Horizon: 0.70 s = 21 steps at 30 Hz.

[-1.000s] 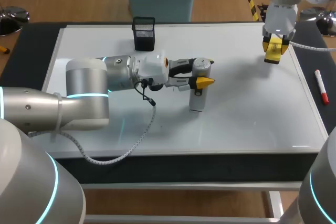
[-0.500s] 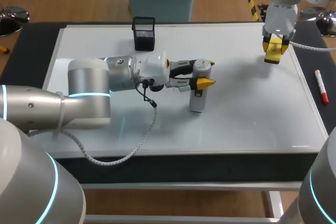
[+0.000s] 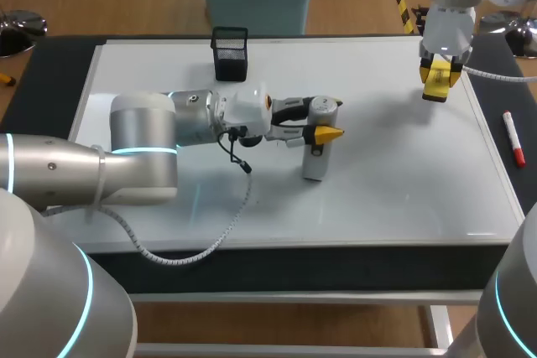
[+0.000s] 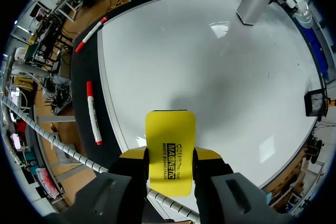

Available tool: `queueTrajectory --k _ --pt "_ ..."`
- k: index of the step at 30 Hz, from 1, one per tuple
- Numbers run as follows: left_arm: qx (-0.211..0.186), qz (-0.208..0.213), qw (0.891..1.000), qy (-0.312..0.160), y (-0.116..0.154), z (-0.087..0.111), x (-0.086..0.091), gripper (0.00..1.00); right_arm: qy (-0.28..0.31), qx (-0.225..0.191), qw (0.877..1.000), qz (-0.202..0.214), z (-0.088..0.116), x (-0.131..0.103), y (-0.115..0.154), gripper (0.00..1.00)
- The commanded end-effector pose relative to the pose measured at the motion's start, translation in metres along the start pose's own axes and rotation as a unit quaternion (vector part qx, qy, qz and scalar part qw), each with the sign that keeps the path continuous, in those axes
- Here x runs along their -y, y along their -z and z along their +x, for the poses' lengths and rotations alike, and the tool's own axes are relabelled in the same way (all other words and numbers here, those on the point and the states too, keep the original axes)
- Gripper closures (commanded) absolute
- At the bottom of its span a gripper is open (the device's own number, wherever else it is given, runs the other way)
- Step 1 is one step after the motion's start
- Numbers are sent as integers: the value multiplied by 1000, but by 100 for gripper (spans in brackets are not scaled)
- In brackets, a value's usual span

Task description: Pick up the inspection probe, press it on each red-marked spot on the whiteboard one by one, put down the probe, pick up the eraser, and wipe off all the red marks.

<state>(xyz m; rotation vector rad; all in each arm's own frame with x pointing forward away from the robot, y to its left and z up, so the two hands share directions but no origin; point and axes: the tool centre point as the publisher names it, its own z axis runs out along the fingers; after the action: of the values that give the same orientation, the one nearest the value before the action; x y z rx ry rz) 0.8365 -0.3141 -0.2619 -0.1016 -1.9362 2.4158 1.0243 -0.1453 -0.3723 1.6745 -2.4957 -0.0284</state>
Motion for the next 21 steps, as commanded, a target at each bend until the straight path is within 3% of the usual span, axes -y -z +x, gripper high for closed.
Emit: queueTrajectory --k 1,21 --pt "-1 -1 1000 1 0 -1 0 100 1 -1 1000 0 0 1 1 100" --pt "-1 -21 1000 2 5 3 -2 100 1 -1 1000 0 0 1 1 100"
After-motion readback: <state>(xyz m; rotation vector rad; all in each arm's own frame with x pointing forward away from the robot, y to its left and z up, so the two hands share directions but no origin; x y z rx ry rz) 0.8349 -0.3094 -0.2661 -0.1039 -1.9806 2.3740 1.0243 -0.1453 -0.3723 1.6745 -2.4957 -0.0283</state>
